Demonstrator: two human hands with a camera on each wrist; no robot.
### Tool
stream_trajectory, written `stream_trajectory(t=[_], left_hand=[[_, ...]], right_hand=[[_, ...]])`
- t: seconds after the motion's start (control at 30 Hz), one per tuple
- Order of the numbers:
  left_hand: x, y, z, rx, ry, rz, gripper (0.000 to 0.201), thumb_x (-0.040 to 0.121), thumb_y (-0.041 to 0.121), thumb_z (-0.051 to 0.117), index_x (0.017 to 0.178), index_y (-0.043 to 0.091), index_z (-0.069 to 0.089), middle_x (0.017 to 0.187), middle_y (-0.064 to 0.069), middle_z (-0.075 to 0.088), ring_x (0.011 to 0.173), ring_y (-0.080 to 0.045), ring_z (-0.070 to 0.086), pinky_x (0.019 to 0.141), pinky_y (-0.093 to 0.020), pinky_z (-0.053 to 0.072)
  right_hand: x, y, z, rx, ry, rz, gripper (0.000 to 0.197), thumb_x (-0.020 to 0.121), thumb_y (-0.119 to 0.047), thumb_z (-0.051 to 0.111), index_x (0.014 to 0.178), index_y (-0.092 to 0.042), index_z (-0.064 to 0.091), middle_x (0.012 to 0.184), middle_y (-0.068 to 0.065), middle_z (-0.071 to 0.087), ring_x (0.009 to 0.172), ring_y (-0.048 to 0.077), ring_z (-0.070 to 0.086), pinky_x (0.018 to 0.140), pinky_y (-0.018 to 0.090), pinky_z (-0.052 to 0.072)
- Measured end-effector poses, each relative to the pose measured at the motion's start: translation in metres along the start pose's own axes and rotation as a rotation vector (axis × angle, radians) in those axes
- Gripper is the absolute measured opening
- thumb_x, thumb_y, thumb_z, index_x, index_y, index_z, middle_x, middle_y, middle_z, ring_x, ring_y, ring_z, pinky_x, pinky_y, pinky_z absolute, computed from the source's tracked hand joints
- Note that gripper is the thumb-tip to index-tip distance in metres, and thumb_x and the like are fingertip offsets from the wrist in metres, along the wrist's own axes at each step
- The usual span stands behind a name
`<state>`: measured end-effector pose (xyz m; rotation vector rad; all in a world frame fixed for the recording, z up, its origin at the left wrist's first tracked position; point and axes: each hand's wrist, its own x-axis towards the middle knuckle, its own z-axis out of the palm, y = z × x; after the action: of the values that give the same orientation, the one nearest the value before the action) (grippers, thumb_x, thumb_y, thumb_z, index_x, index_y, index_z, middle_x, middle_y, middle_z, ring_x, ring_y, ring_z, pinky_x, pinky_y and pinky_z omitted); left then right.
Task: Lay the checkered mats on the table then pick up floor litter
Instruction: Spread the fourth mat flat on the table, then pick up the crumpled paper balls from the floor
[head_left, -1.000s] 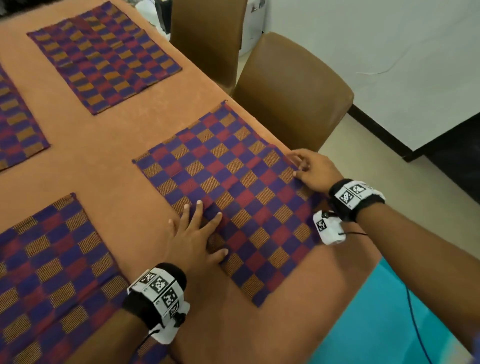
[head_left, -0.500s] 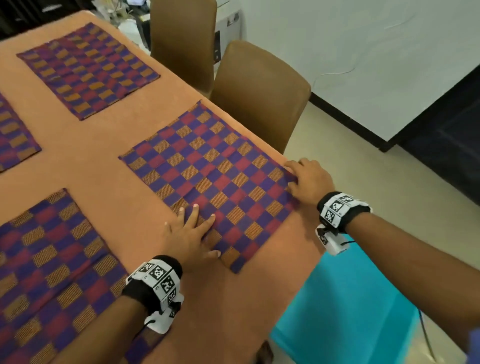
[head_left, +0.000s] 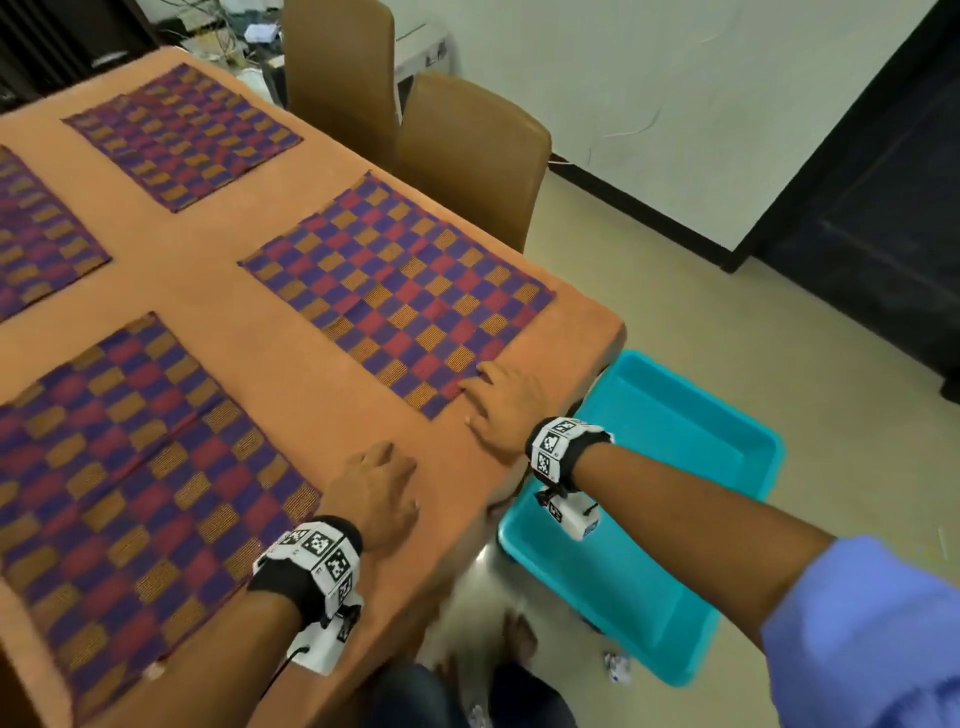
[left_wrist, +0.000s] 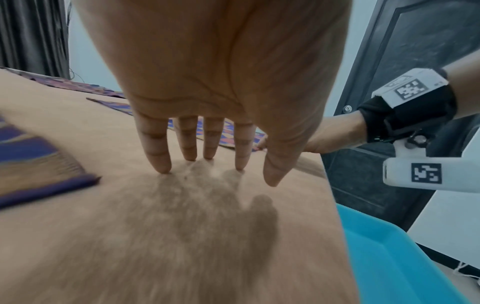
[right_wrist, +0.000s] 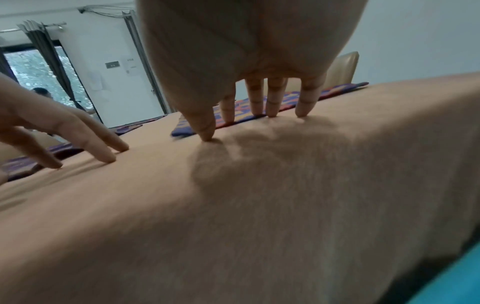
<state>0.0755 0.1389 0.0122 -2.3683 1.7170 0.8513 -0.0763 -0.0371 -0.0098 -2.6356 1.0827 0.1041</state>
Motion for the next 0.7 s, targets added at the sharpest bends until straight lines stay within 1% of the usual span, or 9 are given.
stream_trajectory(t=[0.17,0.3,0.33,0.4,0.47,0.53,0.57,0.63,0.7], left_hand=[[-0.072,0.000,0.039,0.009,0.036,0.038,0.059,0.085,0.040,0.057,0.141,0.025,0.042,0.156,-0.007,0.024,0.137,-0.028,0.033,0.110,-0.039,0.033],[-0.124,-0.011,0.072,0.011,0.059,0.052,0.056,0.087,0.041,0.056,0.139,0.025,0.043,0.155,-0.006,0.028,0.136,-0.030,0.034,0.108,-0.041,0.036],[-0.142,-0.015,0.083,0.016,0.067,0.064,0.058,0.087,0.041,0.057,0.140,0.023,0.042,0.154,-0.006,0.030,0.135,-0.030,0.034,0.107,-0.042,0.037],[-0.177,-0.021,0.105,0.006,0.081,0.115,0.057,0.085,0.039,0.057,0.138,0.019,0.045,0.149,-0.007,0.037,0.131,-0.032,0.037,0.103,-0.045,0.040],[-0.209,-0.026,0.130,-0.024,0.116,0.154,0.050,0.084,0.039,0.056,0.130,0.018,0.053,0.139,-0.006,0.047,0.125,-0.031,0.043,0.098,-0.045,0.043],[-0.247,-0.035,0.170,-0.053,0.069,0.151,0.049,0.082,0.043,0.051,0.125,0.022,0.057,0.131,-0.005,0.051,0.122,-0.029,0.045,0.095,-0.044,0.044],[-0.268,-0.041,0.192,-0.074,0.027,0.125,0.050,0.080,0.045,0.047,0.124,0.024,0.058,0.130,-0.004,0.051,0.122,-0.028,0.044,0.095,-0.044,0.044],[-0.300,-0.052,0.229,-0.106,-0.061,0.075,0.049,0.080,0.046,0.047,0.123,0.027,0.058,0.132,-0.003,0.050,0.125,-0.027,0.042,0.097,-0.043,0.043],[-0.331,-0.058,0.266,-0.119,-0.188,0.054,0.044,0.084,0.045,0.053,0.125,0.028,0.057,0.132,-0.002,0.050,0.126,-0.026,0.044,0.100,-0.042,0.042]], right_hand=[[-0.066,-0.037,0.018,0.054,-0.039,0.016,0.050,0.084,-0.039,0.059,0.132,-0.025,0.052,0.140,0.008,0.044,0.127,0.030,0.041,0.100,0.044,0.040],[-0.130,-0.078,0.042,0.092,-0.066,-0.041,0.047,0.087,-0.030,0.060,0.132,-0.021,0.054,0.137,0.011,0.045,0.123,0.032,0.043,0.100,0.043,0.041],[-0.149,-0.092,0.049,0.101,-0.051,-0.054,0.047,0.087,-0.028,0.060,0.132,-0.019,0.054,0.136,0.012,0.045,0.122,0.033,0.044,0.101,0.043,0.041],[-0.188,-0.116,0.066,0.169,-0.049,-0.015,0.049,0.087,-0.027,0.060,0.134,-0.019,0.052,0.135,0.012,0.047,0.119,0.032,0.047,0.099,0.043,0.043],[-0.221,-0.134,0.082,0.194,-0.093,0.025,0.045,0.087,-0.030,0.060,0.131,-0.019,0.055,0.123,0.011,0.052,0.112,0.030,0.053,0.094,0.040,0.046],[-0.263,-0.153,0.109,0.245,-0.198,0.078,0.040,0.087,-0.033,0.060,0.125,-0.021,0.060,0.114,0.008,0.053,0.108,0.029,0.056,0.092,0.041,0.048],[-0.288,-0.161,0.125,0.269,-0.247,0.102,0.039,0.087,-0.032,0.060,0.124,-0.022,0.060,0.115,0.007,0.054,0.109,0.028,0.057,0.093,0.042,0.048],[-0.332,-0.169,0.153,0.287,-0.340,0.145,0.038,0.088,-0.031,0.060,0.125,-0.025,0.060,0.121,0.006,0.057,0.112,0.026,0.057,0.096,0.037,0.046],[-0.378,-0.170,0.185,0.302,-0.480,0.190,0.034,0.090,-0.031,0.058,0.124,-0.025,0.061,0.123,0.004,0.061,0.114,0.024,0.057,0.095,0.032,0.043]])
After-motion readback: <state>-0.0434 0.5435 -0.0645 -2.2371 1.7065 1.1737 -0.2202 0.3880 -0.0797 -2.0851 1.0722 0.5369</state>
